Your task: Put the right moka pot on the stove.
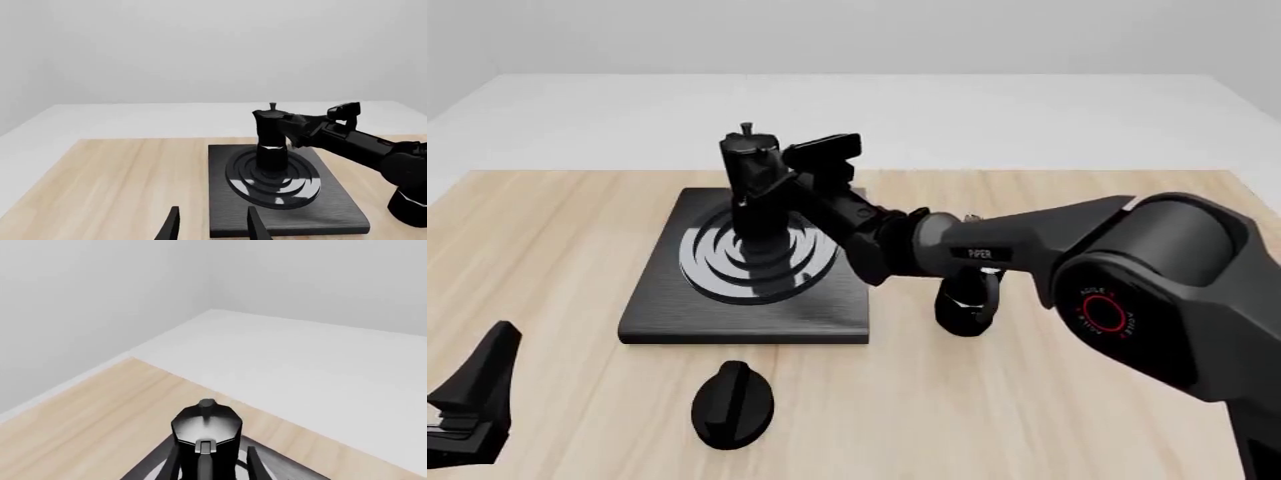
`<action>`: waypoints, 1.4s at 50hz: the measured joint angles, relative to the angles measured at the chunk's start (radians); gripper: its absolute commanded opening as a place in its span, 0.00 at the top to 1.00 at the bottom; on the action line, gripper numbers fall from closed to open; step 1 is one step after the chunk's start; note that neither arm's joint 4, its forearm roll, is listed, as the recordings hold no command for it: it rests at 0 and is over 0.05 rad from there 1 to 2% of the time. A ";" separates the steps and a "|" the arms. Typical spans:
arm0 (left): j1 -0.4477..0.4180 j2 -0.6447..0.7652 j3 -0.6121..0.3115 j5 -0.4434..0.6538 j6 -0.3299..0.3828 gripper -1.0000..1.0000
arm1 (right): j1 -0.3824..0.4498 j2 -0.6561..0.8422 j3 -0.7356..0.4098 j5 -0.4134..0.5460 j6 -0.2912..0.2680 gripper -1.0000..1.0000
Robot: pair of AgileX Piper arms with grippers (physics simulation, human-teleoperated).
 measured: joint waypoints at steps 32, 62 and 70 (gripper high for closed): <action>0.000 0.000 0.000 0.000 0.000 0.00 | 0.013 -0.098 0.092 -0.029 -0.029 0.00; -0.001 0.000 0.001 -0.001 0.000 0.00 | 0.029 -0.290 0.246 -0.090 -0.048 0.00; -0.001 0.000 0.001 -0.001 0.000 0.00 | 0.026 -0.327 0.263 -0.086 -0.057 0.00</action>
